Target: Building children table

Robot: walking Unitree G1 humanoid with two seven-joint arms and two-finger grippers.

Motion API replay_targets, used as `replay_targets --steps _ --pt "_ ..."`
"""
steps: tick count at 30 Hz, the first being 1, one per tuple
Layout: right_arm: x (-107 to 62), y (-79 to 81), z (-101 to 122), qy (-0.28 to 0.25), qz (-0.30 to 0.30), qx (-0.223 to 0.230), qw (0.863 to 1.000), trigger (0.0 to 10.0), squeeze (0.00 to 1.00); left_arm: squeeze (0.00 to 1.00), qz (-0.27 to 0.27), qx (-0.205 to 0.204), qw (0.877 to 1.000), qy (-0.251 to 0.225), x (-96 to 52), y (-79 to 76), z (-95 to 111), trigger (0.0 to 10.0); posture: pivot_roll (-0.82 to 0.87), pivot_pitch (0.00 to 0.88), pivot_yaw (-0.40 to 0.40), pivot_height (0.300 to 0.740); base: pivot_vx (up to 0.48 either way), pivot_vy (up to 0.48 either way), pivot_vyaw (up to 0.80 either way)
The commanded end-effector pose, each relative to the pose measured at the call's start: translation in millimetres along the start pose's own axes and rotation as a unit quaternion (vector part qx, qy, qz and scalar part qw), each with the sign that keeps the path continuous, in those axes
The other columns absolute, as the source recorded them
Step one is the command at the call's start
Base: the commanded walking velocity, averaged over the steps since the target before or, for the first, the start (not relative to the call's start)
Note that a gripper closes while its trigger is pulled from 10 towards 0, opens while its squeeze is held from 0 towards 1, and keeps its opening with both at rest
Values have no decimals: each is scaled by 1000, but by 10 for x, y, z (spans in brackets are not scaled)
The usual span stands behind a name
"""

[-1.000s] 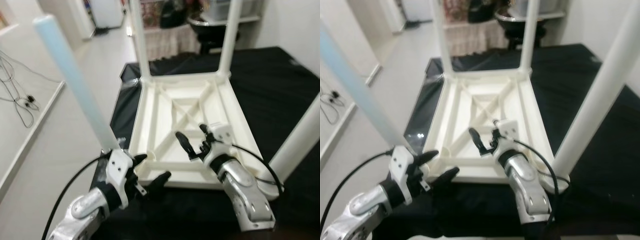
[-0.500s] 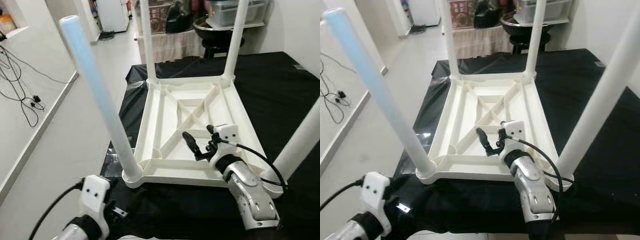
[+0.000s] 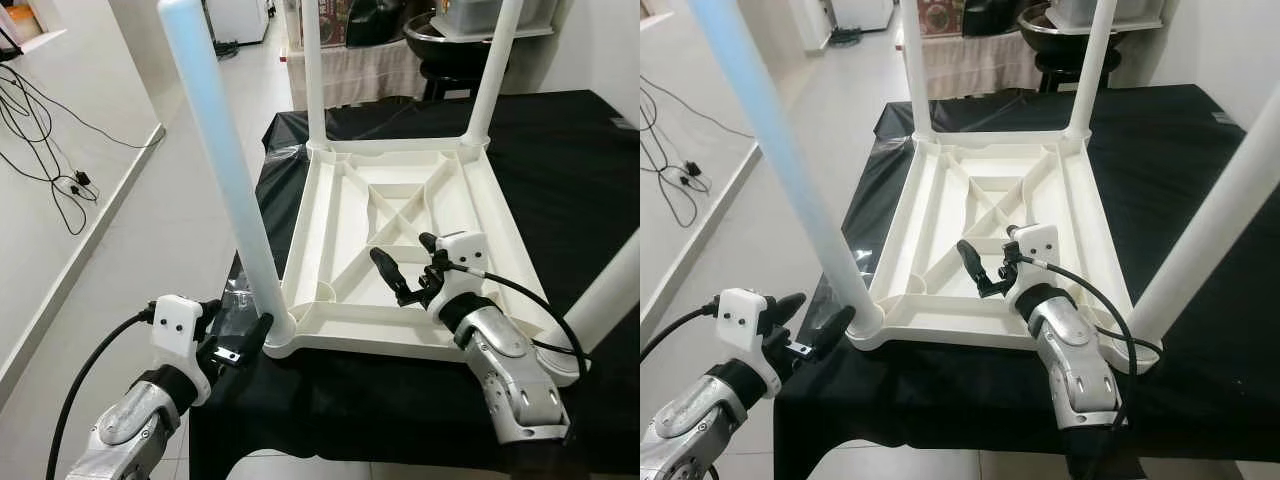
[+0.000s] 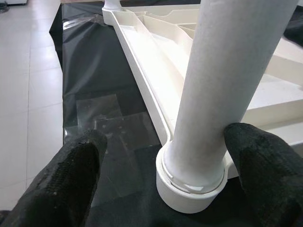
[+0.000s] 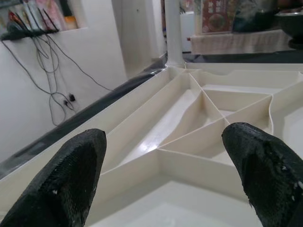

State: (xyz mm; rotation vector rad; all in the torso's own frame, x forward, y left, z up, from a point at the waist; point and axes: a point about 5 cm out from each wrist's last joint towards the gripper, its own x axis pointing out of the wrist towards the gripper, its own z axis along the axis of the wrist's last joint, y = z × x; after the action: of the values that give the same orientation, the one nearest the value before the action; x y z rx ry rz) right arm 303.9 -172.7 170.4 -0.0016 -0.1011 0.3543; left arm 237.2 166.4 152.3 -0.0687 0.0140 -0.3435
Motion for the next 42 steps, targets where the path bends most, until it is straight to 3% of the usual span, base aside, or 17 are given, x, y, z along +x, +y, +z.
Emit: replay_targets --steps 1,5,8,9,13,15,17,21,23,27,28,29,30,33,39,42 --pt "-34 9 21 -4 12 11 1000 10000 0 0 17 17 1000 -9 10 84 35 10000 -23 129 65 740 0 0 0" --pt "-319 110 190 -37 102 43 993 10000 0 0 -34 13 999 -4 100 -8 -8 10000 -41 130 65 740 0 0 0" --pt "-379 162 210 -38 125 51 990 10000 0 0 -41 13 999 -4 115 -19 -16 10000 -45 131 65 740 0 0 0" --pt "-491 223 212 -32 158 57 985 10000 0 0 -49 14 999 -5 130 -32 -18 10000 -54 129 63 740 0 0 0" --pt "-646 291 209 -19 196 61 978 10000 0 0 -60 15 998 -6 148 -46 -18 10000 -56 130 62 740 0 0 0" --pt "-983 215 204 40 239 25 970 10000 0 0 -71 23 997 0 166 -42 -42 10000 -85 130 66 740 0 0 0" --pt "-1210 162 245 87 273 -11 958 10000 0 0 -77 28 997 6 180 -37 -74 10000 -103 126 70 740 0 0 0" --pt "-1334 98 322 112 282 -27 953 10000 0 0 -84 29 996 10 192 -42 -102 10000 -111 125 73 740 0 0 0" --pt "-1495 3 450 145 293 -38 944 10000 0 0 -93 37 995 16 214 -57 -136 10000 -123 120 75 740 0 0 0" --pt "-1563 -66 511 161 288 -49 943 10000 0 0 -97 42 994 18 222 -61 -149 10000 -128 119 76 740 0 0 0" --pt "-1626 -167 572 175 271 -65 944 10000 0 0 -101 47 994 19 229 -63 -158 10000 -132 117 78 740 0 0 0" --pt "-1626 -167 572 175 271 -65 944 10000 0 0 -101 47 994 19 229 -63 -158 10000 -132 117 78 740 0 0 0" --pt "-1738 -349 683 201 234 -93 947 10000 0 0 -104 56 993 21 235 -59 -172 10000 -139 116 84 740 0 0 0" --pt "-1801 -435 768 208 217 -104 948 10000 0 0 -101 67 992 21 238 -51 -173 10000 -141 117 86 740 0 0 0" --pt "-1721 -314 775 188 241 -98 947 10000 0 0 -77 93 993 11 245 -18 -147 10000 -138 118 87 740 0 0 0" --pt "-1603 -250 729 168 244 -95 951 10000 0 0 -66 108 992 5 241 -23 -121 10000 -126 118 86 740 0 -480 0"
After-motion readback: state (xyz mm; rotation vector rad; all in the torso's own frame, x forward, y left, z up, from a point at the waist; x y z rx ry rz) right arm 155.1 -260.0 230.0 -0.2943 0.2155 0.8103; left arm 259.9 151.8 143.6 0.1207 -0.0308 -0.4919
